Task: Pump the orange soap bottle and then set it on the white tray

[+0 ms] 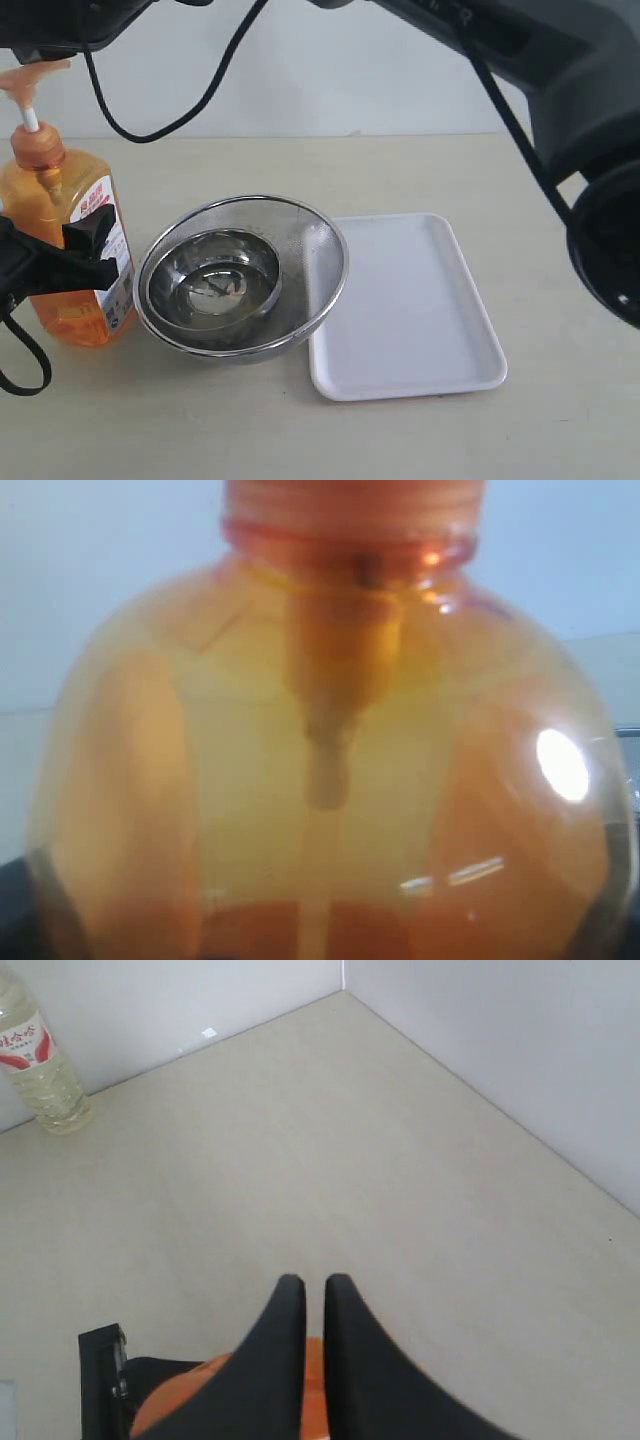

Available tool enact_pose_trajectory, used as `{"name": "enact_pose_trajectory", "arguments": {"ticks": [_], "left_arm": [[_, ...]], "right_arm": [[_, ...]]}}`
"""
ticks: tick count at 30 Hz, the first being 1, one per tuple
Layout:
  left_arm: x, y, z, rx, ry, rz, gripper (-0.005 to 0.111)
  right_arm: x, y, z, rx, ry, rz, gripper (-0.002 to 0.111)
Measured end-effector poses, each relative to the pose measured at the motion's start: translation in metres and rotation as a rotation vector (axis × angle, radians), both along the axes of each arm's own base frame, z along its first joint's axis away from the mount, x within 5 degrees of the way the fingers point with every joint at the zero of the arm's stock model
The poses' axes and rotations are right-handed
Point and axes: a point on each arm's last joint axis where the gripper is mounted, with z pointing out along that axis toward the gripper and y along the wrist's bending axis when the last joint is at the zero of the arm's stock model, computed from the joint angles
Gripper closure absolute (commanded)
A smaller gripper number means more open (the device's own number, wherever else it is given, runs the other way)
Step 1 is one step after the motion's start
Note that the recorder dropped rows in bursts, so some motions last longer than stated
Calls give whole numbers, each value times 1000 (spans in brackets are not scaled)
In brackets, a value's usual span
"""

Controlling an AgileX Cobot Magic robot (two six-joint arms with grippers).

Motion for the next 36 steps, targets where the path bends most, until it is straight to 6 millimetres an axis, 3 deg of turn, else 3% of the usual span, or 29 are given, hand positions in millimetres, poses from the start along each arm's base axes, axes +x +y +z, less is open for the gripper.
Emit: {"name": "enact_pose_trajectory", "arguments": {"ticks": [13,22,26,36], "left_arm": [[0,0,0,-2,0,0,102],[0,0,0,-2,0,0,102],[0,0,0,-2,0,0,102],[0,0,0,-2,0,0,102]], "right_arm": [[-1,-6,-13,-143,29,16,108],[0,-18,8,-119,7,-99,108],[1,-20,8,-118,26,-130,108],[-11,-36,28,-150,52,-145,108]]}}
